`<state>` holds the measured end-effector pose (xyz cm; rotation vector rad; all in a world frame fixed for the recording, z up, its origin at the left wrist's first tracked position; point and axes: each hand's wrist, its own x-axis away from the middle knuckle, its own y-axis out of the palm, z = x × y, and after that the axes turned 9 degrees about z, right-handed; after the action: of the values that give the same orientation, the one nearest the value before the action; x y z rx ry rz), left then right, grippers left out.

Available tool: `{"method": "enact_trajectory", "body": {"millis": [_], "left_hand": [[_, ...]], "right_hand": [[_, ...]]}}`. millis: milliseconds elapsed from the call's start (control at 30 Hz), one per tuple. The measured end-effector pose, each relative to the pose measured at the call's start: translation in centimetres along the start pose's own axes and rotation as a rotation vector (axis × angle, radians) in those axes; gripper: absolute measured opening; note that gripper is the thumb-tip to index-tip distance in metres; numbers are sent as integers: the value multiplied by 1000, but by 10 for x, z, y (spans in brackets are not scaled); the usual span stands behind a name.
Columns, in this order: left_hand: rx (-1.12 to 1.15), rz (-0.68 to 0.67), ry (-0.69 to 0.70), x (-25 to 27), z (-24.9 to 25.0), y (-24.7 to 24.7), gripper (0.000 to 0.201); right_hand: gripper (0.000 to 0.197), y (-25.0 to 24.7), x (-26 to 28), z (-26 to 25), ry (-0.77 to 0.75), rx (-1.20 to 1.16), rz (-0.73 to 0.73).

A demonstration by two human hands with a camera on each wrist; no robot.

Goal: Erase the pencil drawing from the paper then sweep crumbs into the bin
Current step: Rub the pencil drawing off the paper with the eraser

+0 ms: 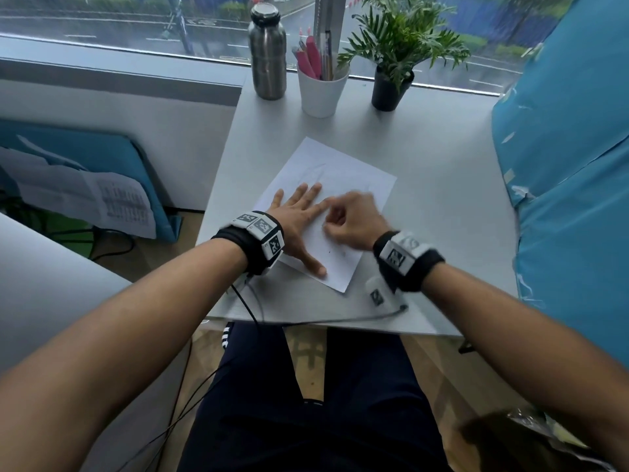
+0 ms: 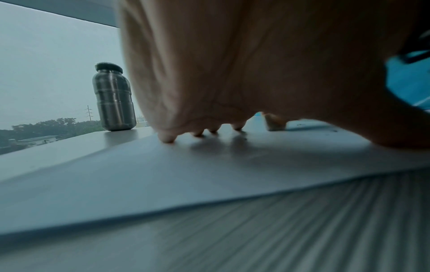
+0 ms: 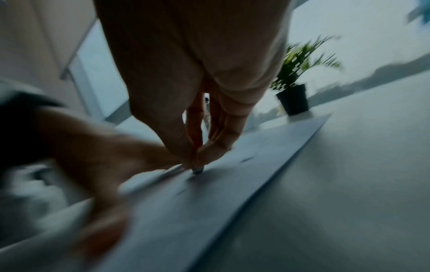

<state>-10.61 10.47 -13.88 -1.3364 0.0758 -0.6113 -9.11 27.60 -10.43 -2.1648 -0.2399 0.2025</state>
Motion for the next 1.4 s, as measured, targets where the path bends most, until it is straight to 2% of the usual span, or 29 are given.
{"method": "enact_trajectory", "body": {"millis": [33, 100, 200, 267, 333, 433, 533, 600, 667, 733, 767, 800, 833, 900, 967, 1033, 1133, 1267, 1333, 1400], "left_hand": [[0, 1, 2, 0, 0, 0, 156], [-3, -1, 8, 1, 1, 0, 156], [-1, -6, 5, 1, 1, -1, 156], [-8, -3, 2, 1, 1, -1, 156], [-14, -11, 1, 0, 1, 0, 157], [-11, -6, 13, 0, -1, 1, 157], [-8, -6, 12, 2, -1, 0, 156], [-9, 2, 10, 2, 0, 1, 156], [-15, -1, 12, 1, 2, 0, 157], [-13, -6, 15, 2, 1, -1, 157], [-8, -10, 16, 3, 1, -2, 157], [-6, -9, 18, 4, 1, -2, 157], [-7, -5, 18, 4, 1, -3, 156], [-1, -4, 9, 4, 1, -3, 157], [-11, 9, -1, 3, 1, -1, 160], [-10, 1, -10, 3, 2, -2, 164], [-20, 5, 11, 4, 2, -3, 164], [-7, 0, 1, 8, 2, -5, 164], [-10, -5, -1, 7, 3, -6, 165], [-6, -7, 8, 5, 2, -4, 166]], "right_hand": [[15, 6, 12, -7, -39, -23, -61], [8, 1, 6, -4, -53, -13, -109], [8, -25, -35, 27, 71, 37, 36], [7, -28, -40, 30, 82, 60, 79], [3, -10, -17, 11, 8, 26, 25], [16, 1, 7, -3, -48, -66, -83], [8, -21, -28, 22, 81, -20, 18], [8, -24, -36, 26, 109, 9, 79], [7, -8, -18, 8, 50, -19, 35], [21, 7, 7, -10, -58, -67, -73], [22, 7, 8, -10, -79, -73, -109], [14, 1, 1, -4, -59, -50, -125], [6, -7, -14, 4, -12, -15, -81], [11, -23, -40, 24, 81, 37, 42], [10, -21, -43, 22, 94, 45, 93], [6, -4, -22, 1, 12, 16, 28], [14, 5, -5, -6, -62, -29, -92], [11, -22, -52, 26, 88, 19, 64], [9, -15, -48, 19, 56, 40, 75], [7, 1, -24, -1, -10, 1, 1]]}}
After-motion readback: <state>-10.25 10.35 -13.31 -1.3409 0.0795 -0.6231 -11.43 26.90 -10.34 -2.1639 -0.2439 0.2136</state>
